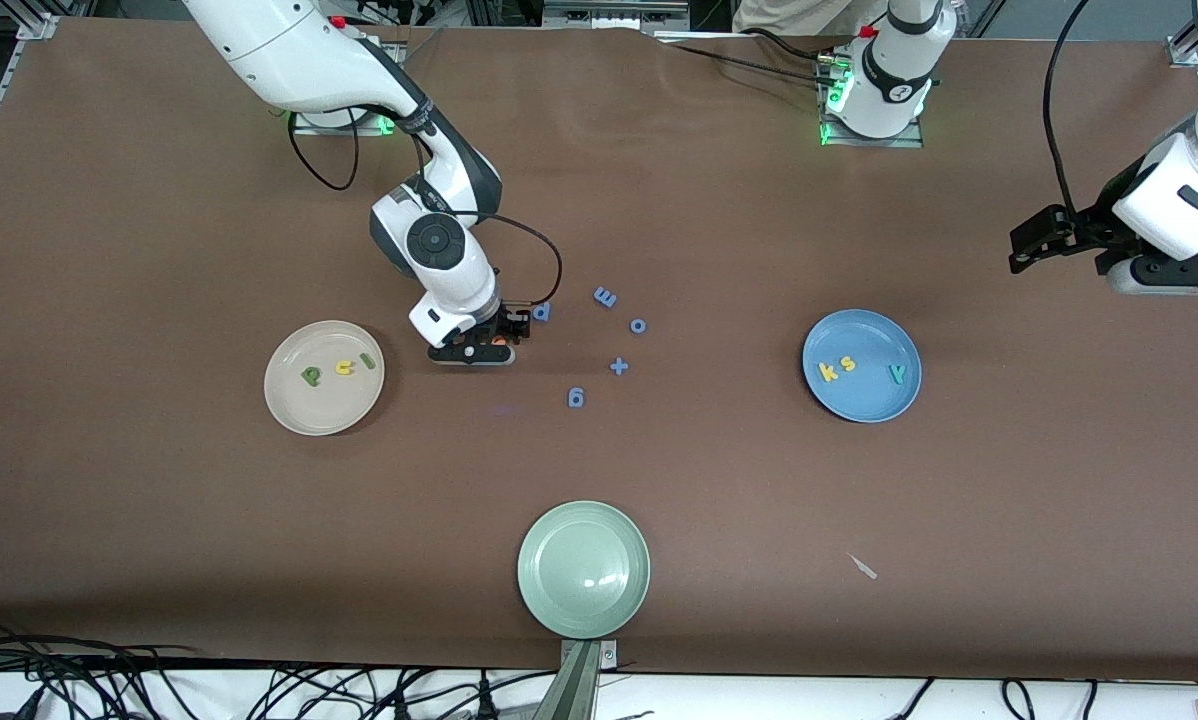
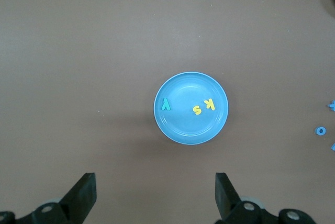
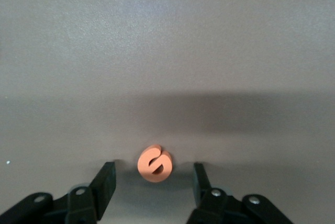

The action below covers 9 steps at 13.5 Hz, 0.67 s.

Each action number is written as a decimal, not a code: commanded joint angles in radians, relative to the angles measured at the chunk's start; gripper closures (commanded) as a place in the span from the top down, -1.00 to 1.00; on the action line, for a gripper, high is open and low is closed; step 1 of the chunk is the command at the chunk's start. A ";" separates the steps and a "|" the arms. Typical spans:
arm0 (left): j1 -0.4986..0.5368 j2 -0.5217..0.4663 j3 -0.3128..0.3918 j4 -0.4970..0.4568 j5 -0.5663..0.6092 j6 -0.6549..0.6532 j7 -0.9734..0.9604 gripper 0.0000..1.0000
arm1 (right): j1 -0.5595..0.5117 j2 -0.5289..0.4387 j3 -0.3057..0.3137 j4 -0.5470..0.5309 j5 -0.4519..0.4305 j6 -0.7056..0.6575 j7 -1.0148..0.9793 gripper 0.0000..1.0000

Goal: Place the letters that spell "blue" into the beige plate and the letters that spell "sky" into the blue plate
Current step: 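Grasp the orange 6 with the right gripper while the left gripper withdraws, then lower the orange 6 onto the beige plate and open the right gripper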

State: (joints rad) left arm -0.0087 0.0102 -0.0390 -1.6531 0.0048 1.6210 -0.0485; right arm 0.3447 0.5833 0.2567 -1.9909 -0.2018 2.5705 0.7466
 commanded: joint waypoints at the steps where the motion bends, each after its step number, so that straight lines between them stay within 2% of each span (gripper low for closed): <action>1: -0.002 -0.022 -0.004 -0.017 0.011 -0.004 0.015 1.00 | 0.004 -0.002 -0.007 -0.014 -0.040 0.019 0.020 -0.10; 4: -0.002 -0.021 -0.004 -0.017 -0.003 -0.004 0.015 1.00 | 0.004 -0.011 -0.010 -0.019 -0.061 0.014 0.014 -0.69; 5: -0.004 -0.022 -0.004 -0.016 -0.002 -0.004 0.015 1.00 | 0.002 -0.022 -0.013 -0.019 -0.061 0.010 0.002 -0.78; 6: -0.004 -0.024 -0.005 -0.016 -0.002 -0.009 0.015 1.00 | 0.002 -0.051 -0.026 -0.019 -0.061 -0.006 -0.015 -0.78; 9: -0.002 -0.026 -0.004 -0.016 -0.002 -0.013 0.015 1.00 | -0.025 -0.167 -0.071 -0.022 -0.056 -0.195 -0.218 -0.78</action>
State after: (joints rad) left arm -0.0115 0.0095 -0.0425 -1.6531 0.0039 1.6185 -0.0485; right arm 0.3393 0.5205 0.2113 -1.9870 -0.2525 2.4717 0.6419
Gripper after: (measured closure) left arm 0.000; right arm 0.718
